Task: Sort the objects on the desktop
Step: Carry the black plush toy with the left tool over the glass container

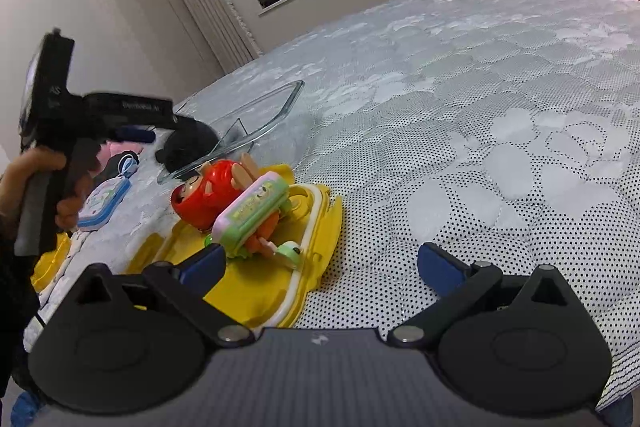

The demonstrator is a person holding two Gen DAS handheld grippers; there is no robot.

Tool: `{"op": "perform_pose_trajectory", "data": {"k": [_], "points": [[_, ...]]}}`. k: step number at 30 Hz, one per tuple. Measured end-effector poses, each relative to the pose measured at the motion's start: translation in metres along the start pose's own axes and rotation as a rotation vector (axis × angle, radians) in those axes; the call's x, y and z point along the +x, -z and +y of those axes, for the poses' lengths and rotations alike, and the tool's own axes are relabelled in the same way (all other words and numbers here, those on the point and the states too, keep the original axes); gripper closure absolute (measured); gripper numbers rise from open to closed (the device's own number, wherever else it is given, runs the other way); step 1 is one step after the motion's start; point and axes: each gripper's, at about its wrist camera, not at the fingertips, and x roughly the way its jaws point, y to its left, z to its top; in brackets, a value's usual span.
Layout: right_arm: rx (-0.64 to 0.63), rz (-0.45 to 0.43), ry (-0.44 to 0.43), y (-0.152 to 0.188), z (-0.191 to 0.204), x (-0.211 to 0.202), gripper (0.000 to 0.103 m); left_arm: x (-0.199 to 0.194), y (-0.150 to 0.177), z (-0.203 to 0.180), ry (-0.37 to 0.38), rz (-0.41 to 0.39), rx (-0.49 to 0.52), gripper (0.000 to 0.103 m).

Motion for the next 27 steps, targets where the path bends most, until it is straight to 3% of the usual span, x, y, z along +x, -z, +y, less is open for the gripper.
{"op": "perform_pose_trajectory", "data": {"k": [4, 6, 8, 11, 14, 18, 22, 24, 26, 27], "points": [[-0.002, -0.001, 0.0, 0.001, 0.001, 0.001, 0.0, -0.015, -0.009, 0.005, 0.01, -0.053, -0.048, 0.009], [-0.002, -0.001, 0.001, 0.002, 0.001, 0.001, 0.0, -0.016, -0.011, 0.008, 0.054, -0.039, -0.089, 0.018], [-0.006, -0.001, 0.001, 0.002, 0.002, 0.001, 0.0, -0.008, -0.012, 0.012, 0.111, 0.021, -0.142, 0.051], [-0.014, -0.001, 0.002, 0.004, 0.002, 0.001, 0.0, 0.011, -0.008, 0.015, 0.141, 0.124, -0.201, 0.07], [-0.022, 0.0, -0.001, 0.004, 0.003, 0.001, 0.0, 0.022, -0.001, 0.017, 0.11, 0.141, -0.208, 0.07], [-0.019, 0.0, -0.001, 0.004, 0.004, 0.001, 0.0, 0.036, 0.013, 0.018, 0.132, 0.224, -0.234, 0.07], [0.015, -0.015, -0.036, -0.002, 0.004, -0.003, 0.0, 0.02, 0.028, 0.024, 0.149, 0.138, -0.265, 0.069], [0.038, -0.051, -0.065, -0.011, 0.004, -0.012, 0.0, 0.003, 0.034, 0.034, 0.192, 0.076, -0.321, 0.063], [0.03, -0.085, -0.088, -0.024, 0.011, -0.018, 0.001, -0.014, 0.038, 0.045, 0.179, 0.013, -0.354, 0.037], [0.022, -0.1, -0.099, -0.031, 0.015, -0.02, 0.003, -0.02, 0.039, 0.05, 0.153, -0.012, -0.362, 0.031]]}}
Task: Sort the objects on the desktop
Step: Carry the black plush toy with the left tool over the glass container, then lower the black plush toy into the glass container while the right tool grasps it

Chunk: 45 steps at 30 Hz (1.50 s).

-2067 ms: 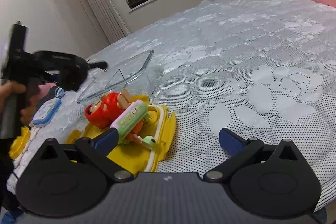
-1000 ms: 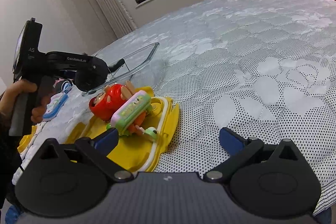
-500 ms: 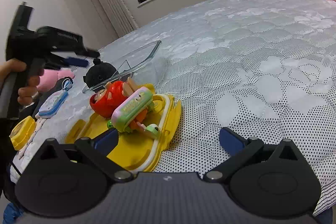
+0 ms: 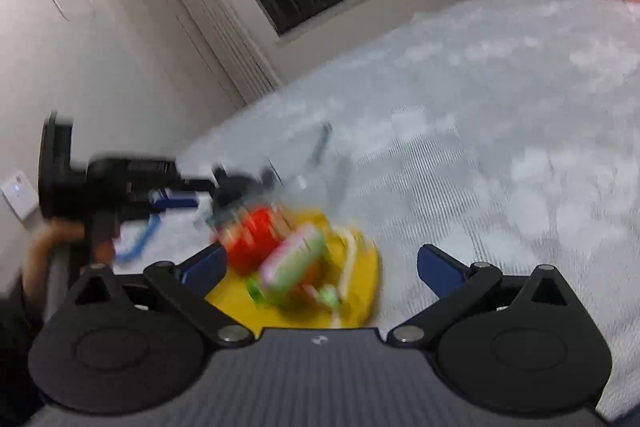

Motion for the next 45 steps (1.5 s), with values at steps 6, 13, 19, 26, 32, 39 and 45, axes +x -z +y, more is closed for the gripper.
{"op": "perform_pose_trajectory", "data": {"k": [6, 13, 19, 26, 32, 39, 45], "points": [[-0.128, 0.082, 0.017, -0.035, 0.045, 0.042, 0.06, -0.012, -0.01, 0.019, 0.011, -0.048, -0.013, 0.014], [-0.339, 0.089, 0.154, -0.06, 0.091, 0.096, 0.065, 0.001, 0.009, 0.03, 0.111, -0.001, 0.083, 0.009], [-0.48, 0.159, 0.092, -0.075, 0.142, 0.158, 0.059, -0.001, 0.013, 0.043, 0.017, -0.027, 0.06, 0.003], [-0.517, 0.312, 0.06, -0.058, 0.166, 0.227, 0.059, 0.017, 0.02, 0.067, 0.046, 0.057, -0.013, 0.003], [-0.505, 0.299, 0.122, -0.047, 0.163, 0.251, 0.059, 0.016, 0.015, 0.06, 0.046, 0.035, 0.0, 0.003], [-0.478, 0.365, 0.114, -0.053, 0.157, 0.255, 0.056, 0.025, 0.013, 0.052, 0.041, 0.065, 0.048, 0.003], [-0.484, 0.395, 0.116, -0.052, 0.157, 0.253, 0.056, 0.023, 0.016, 0.051, 0.043, 0.068, 0.06, 0.003]]}}
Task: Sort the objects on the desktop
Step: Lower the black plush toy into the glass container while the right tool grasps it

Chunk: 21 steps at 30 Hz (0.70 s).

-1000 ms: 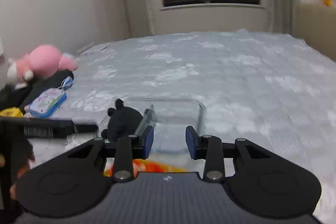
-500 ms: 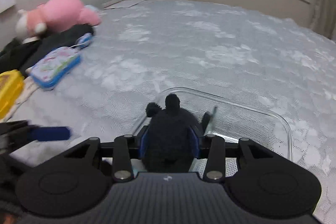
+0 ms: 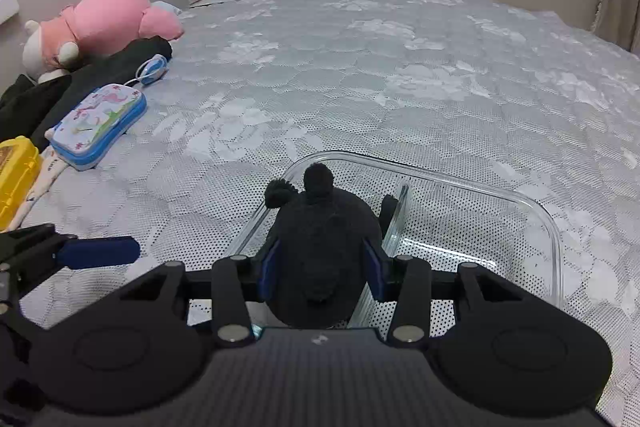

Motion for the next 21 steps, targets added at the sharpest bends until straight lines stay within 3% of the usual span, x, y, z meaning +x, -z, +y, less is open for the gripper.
{"op": "perform_pose_trajectory", "data": {"k": [9, 14, 17, 21], "points": [[-0.113, -0.058, 0.06, -0.02, 0.008, -0.014, 0.048, 0.0, 0.002, 0.002, 0.0, 0.01, -0.001, 0.003], [-0.146, 0.044, 0.014, -0.028, 0.011, 0.005, 0.047, -0.002, 0.002, -0.003, 0.004, 0.005, 0.013, 0.002], [-0.133, 0.029, 0.023, -0.022, 0.012, 0.012, 0.044, -0.001, 0.003, -0.005, 0.002, 0.009, 0.034, 0.002], [-0.146, -0.013, 0.062, -0.014, 0.02, 0.009, 0.051, 0.004, 0.003, -0.001, -0.011, 0.025, 0.021, 0.002]]}}
